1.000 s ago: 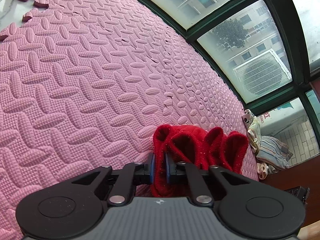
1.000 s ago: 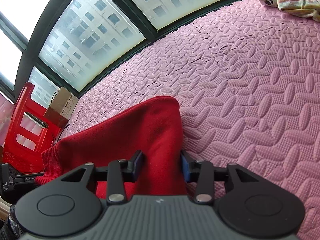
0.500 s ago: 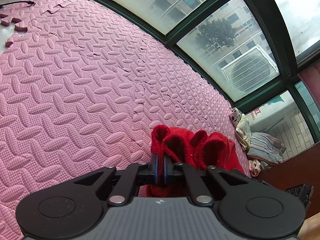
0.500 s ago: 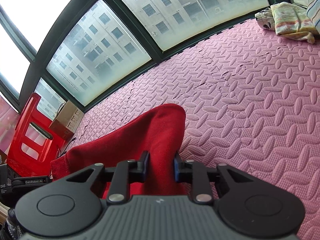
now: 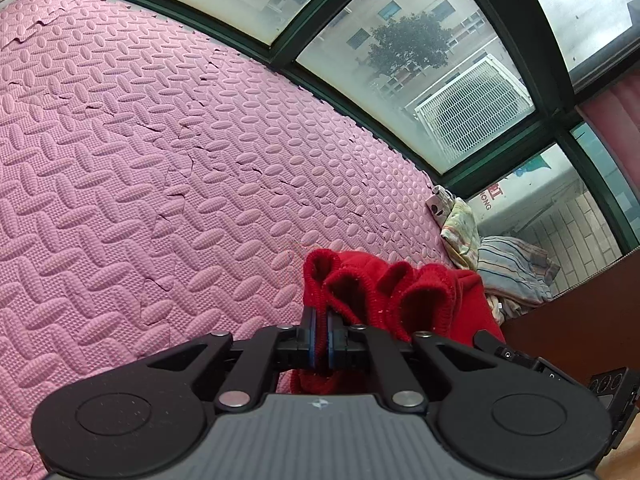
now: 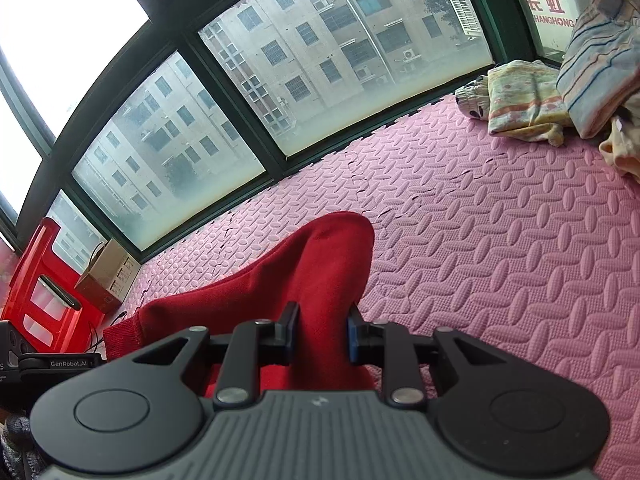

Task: Fold clothes

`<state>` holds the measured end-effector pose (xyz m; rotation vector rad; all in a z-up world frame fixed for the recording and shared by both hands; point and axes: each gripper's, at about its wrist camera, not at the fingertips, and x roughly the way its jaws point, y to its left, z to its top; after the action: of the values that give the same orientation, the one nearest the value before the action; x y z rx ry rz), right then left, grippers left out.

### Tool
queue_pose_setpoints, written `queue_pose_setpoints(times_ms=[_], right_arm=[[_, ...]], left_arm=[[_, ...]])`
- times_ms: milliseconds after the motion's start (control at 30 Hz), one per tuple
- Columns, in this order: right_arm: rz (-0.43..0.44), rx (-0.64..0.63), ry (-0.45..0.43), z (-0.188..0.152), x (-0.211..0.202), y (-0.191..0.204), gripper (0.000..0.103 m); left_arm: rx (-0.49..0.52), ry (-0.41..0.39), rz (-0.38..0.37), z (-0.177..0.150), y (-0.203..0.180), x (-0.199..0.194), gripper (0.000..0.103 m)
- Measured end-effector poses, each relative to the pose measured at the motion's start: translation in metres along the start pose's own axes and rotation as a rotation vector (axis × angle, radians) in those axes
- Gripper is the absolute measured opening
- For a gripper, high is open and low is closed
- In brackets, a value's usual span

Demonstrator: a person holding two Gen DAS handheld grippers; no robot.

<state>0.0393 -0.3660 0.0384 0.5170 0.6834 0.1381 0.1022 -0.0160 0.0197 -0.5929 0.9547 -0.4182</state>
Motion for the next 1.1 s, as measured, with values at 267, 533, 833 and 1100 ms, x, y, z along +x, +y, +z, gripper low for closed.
queue_pose_setpoints(times_ms=[267, 533, 833, 1100], right_arm=[[-0.066, 0.015, -0.056, 0.014, -0.027, -0.029, 0.022], [-0.121, 0.048, -0.097, 0.022, -0.046, -0.062, 0.022], [-0.192, 0.088, -0.091, 0.02, -0.044, -0.094, 0.022], [-0.274, 0.062, -0.058, 0.01, -0.038, -0.104, 0.037]], left_arm=[[0.05, 0.056, -0.03, -0.003, -0.046, 0.043, 0.005], [0.099, 0.099, -0.044, -0.003, -0.085, 0.076, 0.005], [0.13, 0.154, -0.012, -0.006, -0.1, 0.109, 0.006], [0.14, 0.152, 0.048, -0.005, -0.084, 0.107, 0.017]])
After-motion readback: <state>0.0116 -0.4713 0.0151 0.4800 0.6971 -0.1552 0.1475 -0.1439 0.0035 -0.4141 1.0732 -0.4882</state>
